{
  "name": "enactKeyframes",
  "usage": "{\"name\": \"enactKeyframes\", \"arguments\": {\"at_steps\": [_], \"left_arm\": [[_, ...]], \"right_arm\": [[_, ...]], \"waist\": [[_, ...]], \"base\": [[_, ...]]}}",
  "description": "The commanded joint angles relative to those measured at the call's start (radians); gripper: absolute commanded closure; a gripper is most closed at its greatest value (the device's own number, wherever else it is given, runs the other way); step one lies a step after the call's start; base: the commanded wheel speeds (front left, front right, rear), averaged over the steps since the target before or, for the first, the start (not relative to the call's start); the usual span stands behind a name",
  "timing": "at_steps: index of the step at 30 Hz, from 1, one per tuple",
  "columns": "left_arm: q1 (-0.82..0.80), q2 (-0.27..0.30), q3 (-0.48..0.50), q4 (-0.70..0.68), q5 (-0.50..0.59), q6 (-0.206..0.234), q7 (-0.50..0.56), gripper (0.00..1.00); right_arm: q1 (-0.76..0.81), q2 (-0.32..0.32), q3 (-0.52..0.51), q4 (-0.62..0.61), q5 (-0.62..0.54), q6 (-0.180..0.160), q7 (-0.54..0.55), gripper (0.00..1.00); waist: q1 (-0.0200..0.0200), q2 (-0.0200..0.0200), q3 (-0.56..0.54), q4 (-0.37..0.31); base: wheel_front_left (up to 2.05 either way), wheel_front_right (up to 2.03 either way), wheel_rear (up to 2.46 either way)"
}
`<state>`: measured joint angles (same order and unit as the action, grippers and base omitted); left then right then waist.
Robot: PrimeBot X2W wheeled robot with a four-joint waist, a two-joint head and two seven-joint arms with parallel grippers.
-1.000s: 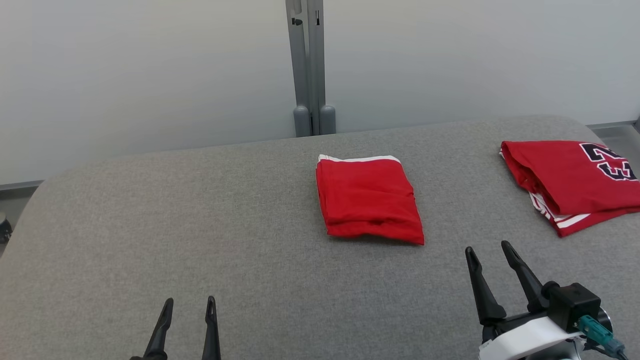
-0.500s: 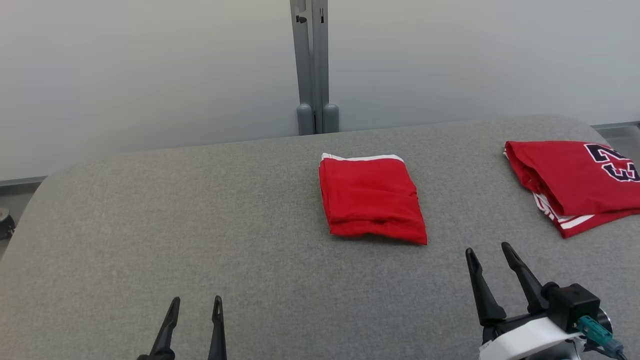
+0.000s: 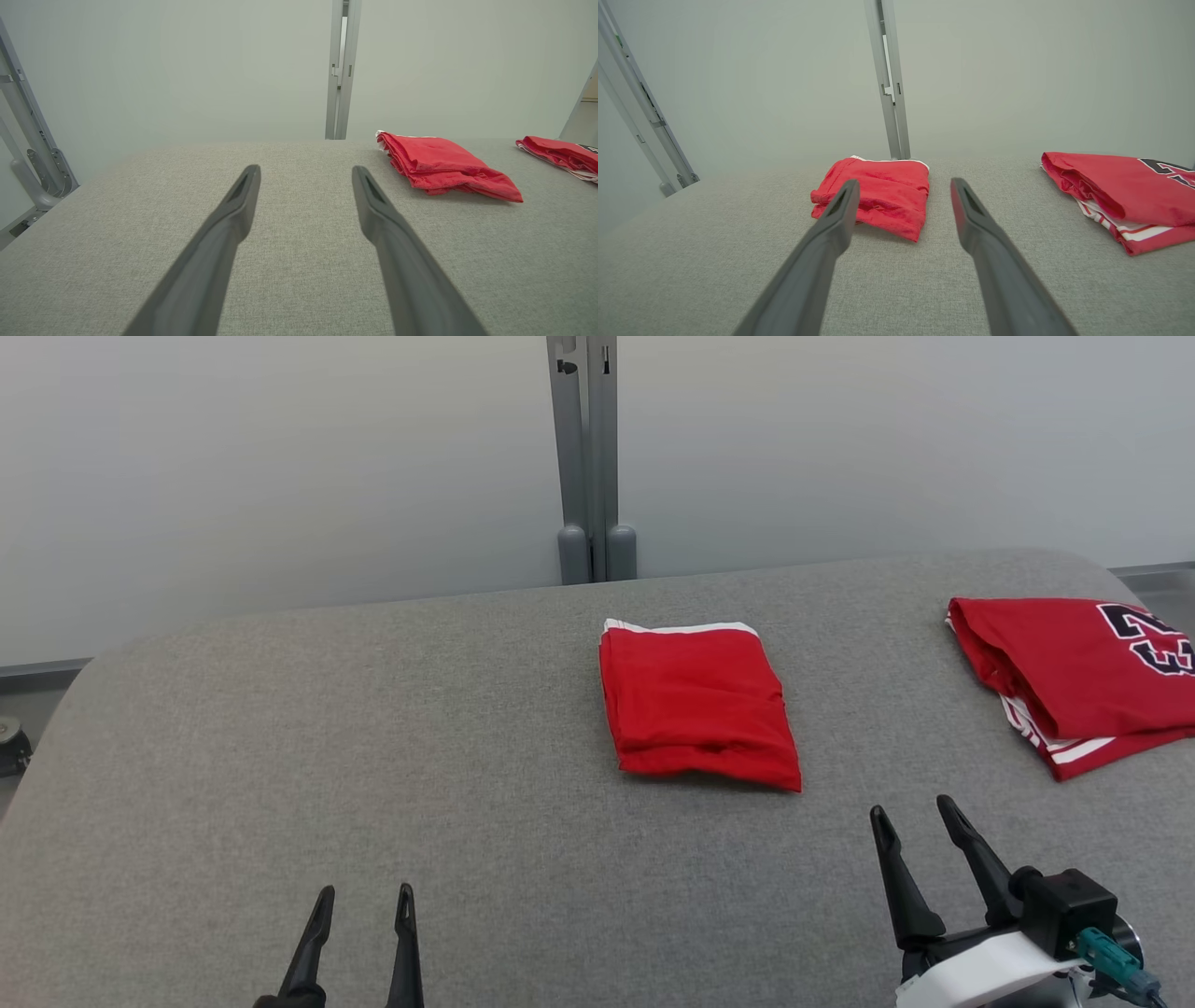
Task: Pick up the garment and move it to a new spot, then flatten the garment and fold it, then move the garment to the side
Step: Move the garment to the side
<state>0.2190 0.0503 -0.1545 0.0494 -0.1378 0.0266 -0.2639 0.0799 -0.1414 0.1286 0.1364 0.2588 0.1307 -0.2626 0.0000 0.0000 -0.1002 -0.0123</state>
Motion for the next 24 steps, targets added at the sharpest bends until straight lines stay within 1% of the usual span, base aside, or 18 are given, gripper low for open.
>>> {"name": "enactKeyframes", "arguments": {"at_steps": [1,7,17,21,24], "left_arm": [[-0.012,0.001,0.002,-0.003,0.003,0.003,0.0,0.0],[-0.007,0.001,-0.002,-0.007,0.005,0.002,0.0,0.0],[-0.027,0.001,-0.025,-0.011,-0.001,0.007,0.0,0.0],[-0.038,0.001,-0.04,-0.015,-0.003,0.01,0.0,0.0],[-0.058,0.001,-0.054,-0.023,0.0,0.012,0.0,0.0]], "right_arm": [[0.015,-0.002,-0.003,0.002,-0.007,0.0,-0.002,0.0],[0.017,-0.004,-0.001,0.0,-0.004,0.0,-0.002,0.0],[0.012,-0.018,-0.004,-0.006,0.003,0.0,-0.002,0.0],[-0.011,-0.016,-0.003,0.003,0.019,0.0,-0.002,0.0],[-0.055,-0.028,-0.001,0.026,0.04,0.0,-0.002,0.0]], "waist": [[0.0,0.0,0.0,0.002],[0.0,0.0,0.006,0.008],[0.0,0.0,0.048,0.031],[0.0,0.0,0.072,0.039],[0.0,0.0,0.101,0.045]], "base": [[0.0,0.0,0.0],[0.0,0.0,0.0],[0.0,0.0,0.0],[0.0,0.0,0.0],[0.0,0.0,0.0]]}}
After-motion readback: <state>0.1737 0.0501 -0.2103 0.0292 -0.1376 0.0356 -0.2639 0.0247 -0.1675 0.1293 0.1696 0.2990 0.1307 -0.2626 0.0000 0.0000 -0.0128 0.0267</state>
